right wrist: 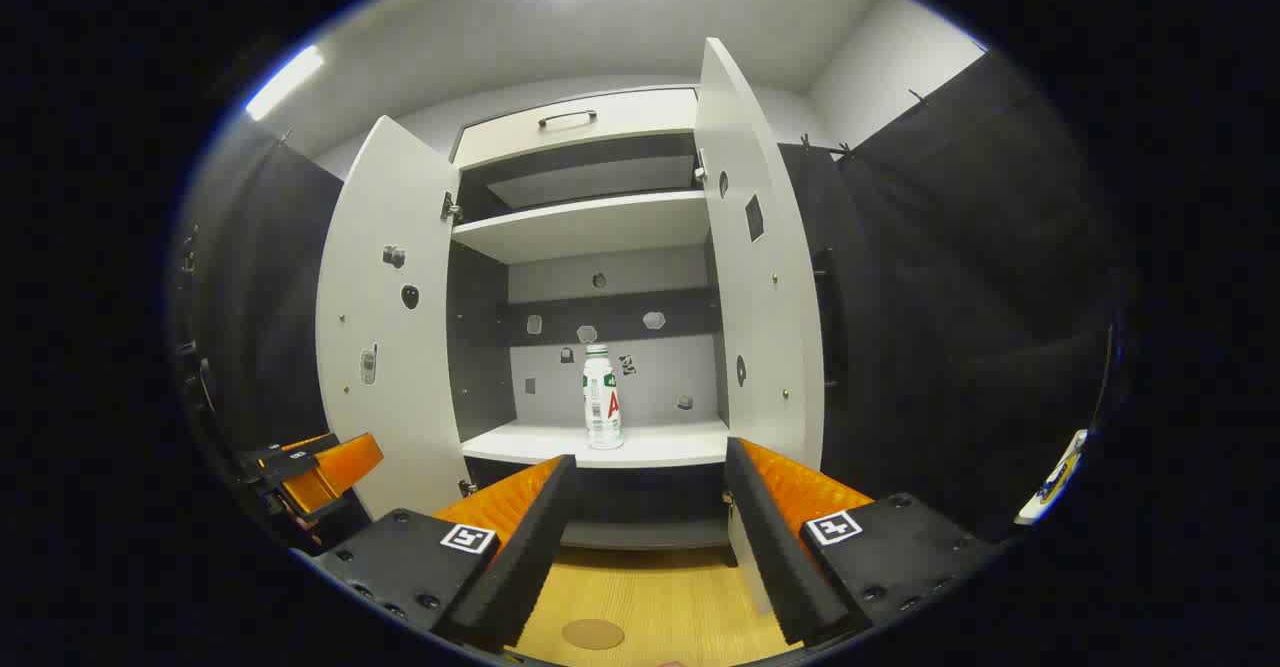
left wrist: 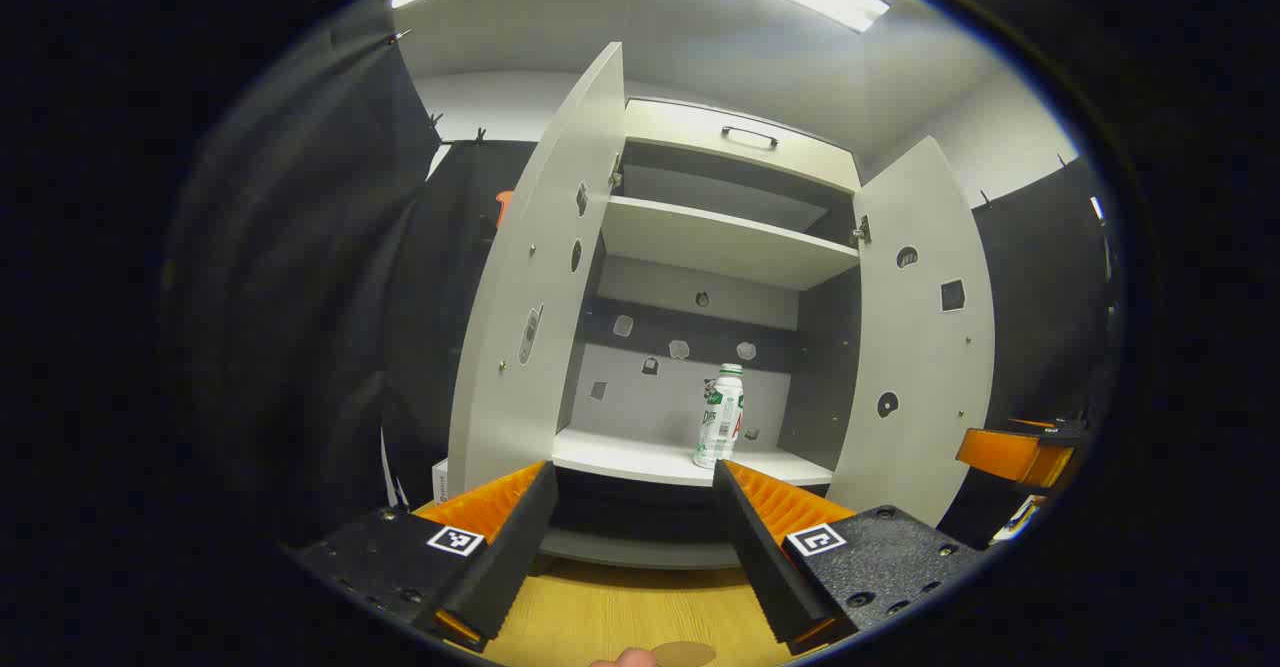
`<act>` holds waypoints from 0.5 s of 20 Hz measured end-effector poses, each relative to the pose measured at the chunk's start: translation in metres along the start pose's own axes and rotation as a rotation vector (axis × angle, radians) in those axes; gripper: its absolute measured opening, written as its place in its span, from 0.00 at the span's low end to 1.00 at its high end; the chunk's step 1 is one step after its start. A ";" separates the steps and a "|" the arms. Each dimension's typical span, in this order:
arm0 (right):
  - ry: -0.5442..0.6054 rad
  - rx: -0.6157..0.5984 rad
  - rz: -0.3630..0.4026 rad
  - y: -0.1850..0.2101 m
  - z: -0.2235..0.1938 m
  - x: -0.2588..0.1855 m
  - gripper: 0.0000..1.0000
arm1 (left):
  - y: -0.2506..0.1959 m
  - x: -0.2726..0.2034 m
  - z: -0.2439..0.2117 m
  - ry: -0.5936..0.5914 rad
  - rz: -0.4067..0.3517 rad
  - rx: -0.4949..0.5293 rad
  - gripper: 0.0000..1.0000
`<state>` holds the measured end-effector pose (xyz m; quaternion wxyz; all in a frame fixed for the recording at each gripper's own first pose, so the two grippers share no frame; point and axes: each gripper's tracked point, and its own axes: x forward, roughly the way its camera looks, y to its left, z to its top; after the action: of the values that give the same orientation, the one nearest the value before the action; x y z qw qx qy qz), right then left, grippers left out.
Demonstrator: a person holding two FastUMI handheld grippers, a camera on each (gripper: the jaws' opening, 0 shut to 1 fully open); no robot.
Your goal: Grasp the bottle in the cabinet with the left hand and place it on the coaster, then close the right door with the right hand and the left door with the left hand.
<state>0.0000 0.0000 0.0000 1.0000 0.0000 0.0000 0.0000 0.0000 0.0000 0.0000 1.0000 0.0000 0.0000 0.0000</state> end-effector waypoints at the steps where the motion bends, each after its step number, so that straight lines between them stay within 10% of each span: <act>1: 0.001 -0.005 -0.009 -0.001 -0.002 0.000 0.97 | -0.002 0.000 -0.001 0.003 -0.006 -0.003 0.95; 10: 0.008 -0.013 -0.025 0.004 -0.009 0.001 0.97 | -0.005 0.002 -0.006 0.020 -0.039 0.010 0.95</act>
<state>0.0008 0.0039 -0.0086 0.9999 -0.0063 0.0042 -0.0127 0.0020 -0.0049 -0.0061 0.9997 0.0052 0.0101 -0.0195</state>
